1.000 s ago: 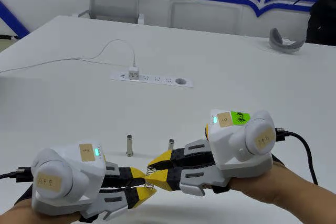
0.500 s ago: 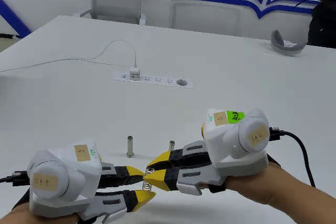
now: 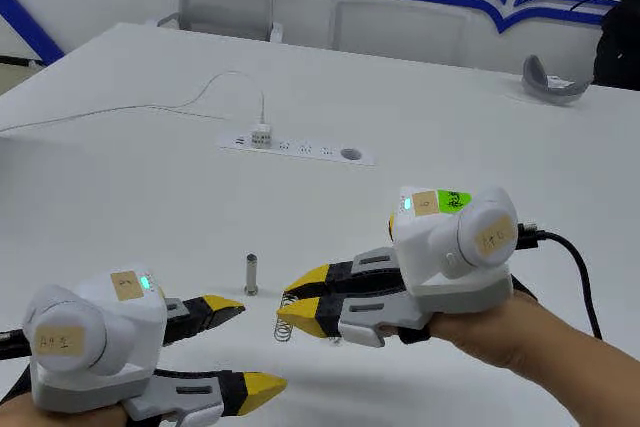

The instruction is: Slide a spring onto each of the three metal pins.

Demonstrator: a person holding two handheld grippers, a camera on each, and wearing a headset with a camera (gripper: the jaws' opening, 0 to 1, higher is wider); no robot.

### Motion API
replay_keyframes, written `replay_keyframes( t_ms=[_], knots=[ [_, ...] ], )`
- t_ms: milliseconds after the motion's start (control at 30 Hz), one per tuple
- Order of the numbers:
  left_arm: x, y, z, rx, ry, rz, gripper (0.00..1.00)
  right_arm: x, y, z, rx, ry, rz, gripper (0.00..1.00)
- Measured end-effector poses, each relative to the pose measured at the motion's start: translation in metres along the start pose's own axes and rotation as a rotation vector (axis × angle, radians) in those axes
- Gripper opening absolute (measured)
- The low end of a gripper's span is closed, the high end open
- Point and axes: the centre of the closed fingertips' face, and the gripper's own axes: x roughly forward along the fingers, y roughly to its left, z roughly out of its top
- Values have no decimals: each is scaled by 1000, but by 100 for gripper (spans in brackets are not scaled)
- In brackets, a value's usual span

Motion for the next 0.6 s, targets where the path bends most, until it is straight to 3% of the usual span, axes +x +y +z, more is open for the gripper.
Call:
replay_keyframes(
  t_ms=[400, 600],
  knots=[
    [-10, 1, -6, -49, -21, 41, 72, -1, -29, 19, -3, -20, -73, 11],
    [-12, -2, -7, -69, -26, 54, 71, 6, -49, 25, 16, -24, -128, 11]
  ],
)
